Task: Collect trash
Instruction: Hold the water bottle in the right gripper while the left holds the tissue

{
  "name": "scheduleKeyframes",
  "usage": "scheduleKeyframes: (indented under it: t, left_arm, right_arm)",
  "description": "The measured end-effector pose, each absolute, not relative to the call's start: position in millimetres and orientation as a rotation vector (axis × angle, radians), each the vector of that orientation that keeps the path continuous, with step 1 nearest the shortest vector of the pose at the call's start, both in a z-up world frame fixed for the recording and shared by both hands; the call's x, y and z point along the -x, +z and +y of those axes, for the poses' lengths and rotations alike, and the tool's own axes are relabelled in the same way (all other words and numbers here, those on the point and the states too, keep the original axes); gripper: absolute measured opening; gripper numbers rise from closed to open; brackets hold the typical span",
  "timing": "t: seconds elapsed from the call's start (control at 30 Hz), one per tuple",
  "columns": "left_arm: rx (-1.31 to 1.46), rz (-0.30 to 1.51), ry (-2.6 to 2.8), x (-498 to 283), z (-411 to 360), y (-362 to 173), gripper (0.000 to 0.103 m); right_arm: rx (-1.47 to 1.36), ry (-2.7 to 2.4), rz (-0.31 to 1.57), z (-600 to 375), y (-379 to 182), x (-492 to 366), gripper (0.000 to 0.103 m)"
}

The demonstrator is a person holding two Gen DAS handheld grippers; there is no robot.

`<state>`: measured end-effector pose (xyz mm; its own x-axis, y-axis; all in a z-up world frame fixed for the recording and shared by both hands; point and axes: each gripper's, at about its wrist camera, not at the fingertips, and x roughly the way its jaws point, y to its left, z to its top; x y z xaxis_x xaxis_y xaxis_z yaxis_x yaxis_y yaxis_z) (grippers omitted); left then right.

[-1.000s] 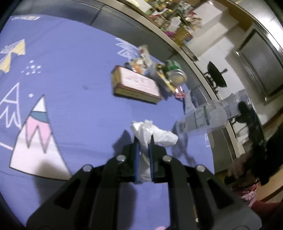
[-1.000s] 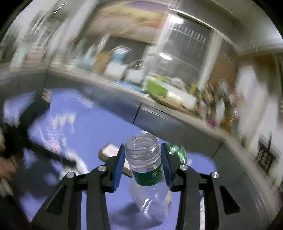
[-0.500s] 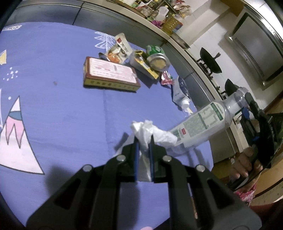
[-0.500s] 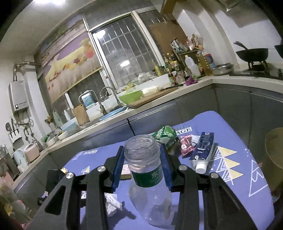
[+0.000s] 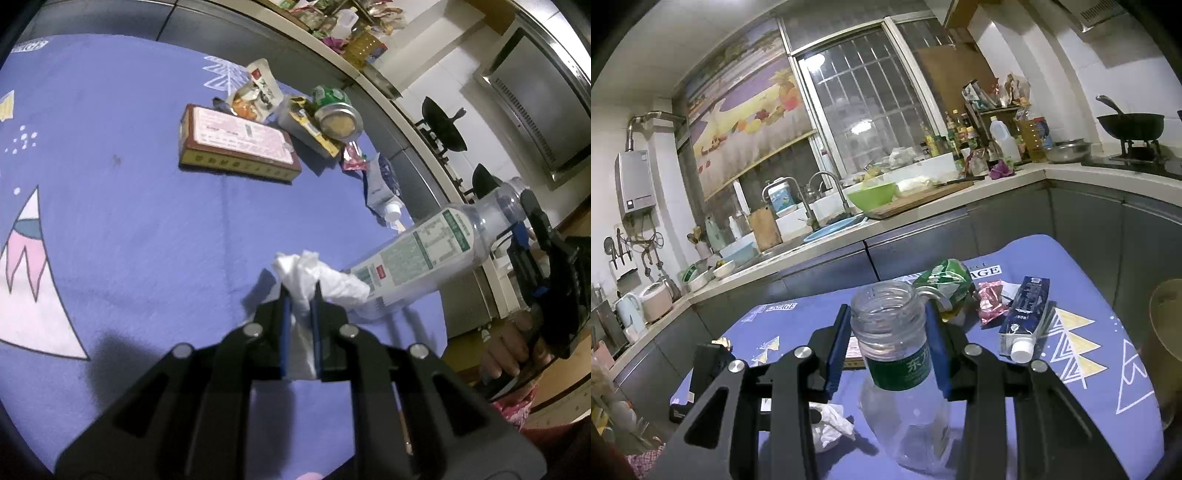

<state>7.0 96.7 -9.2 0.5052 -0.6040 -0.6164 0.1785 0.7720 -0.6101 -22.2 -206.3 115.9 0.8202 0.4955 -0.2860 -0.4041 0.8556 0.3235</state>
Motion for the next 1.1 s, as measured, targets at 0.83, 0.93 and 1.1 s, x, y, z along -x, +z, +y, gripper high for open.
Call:
scheduleKeyframes:
  t: [0.83,0.93,1.1]
  left_arm:
    - [0.517,0.951,-0.485,-6,95,-18,0.009]
    - [0.52,0.955,-0.481,-6,95,-20,0.009]
    - [0.526,0.961,-0.477,-7,96,-23,0.009]
  right_arm:
    - [-0.25,0.486,0.369,-205,116,23,0.036]
    - [-0.246,0.489,0.366,-202,119,25,0.036]
    - [-0.247,0.486,0.366,-202,119,25,0.036]
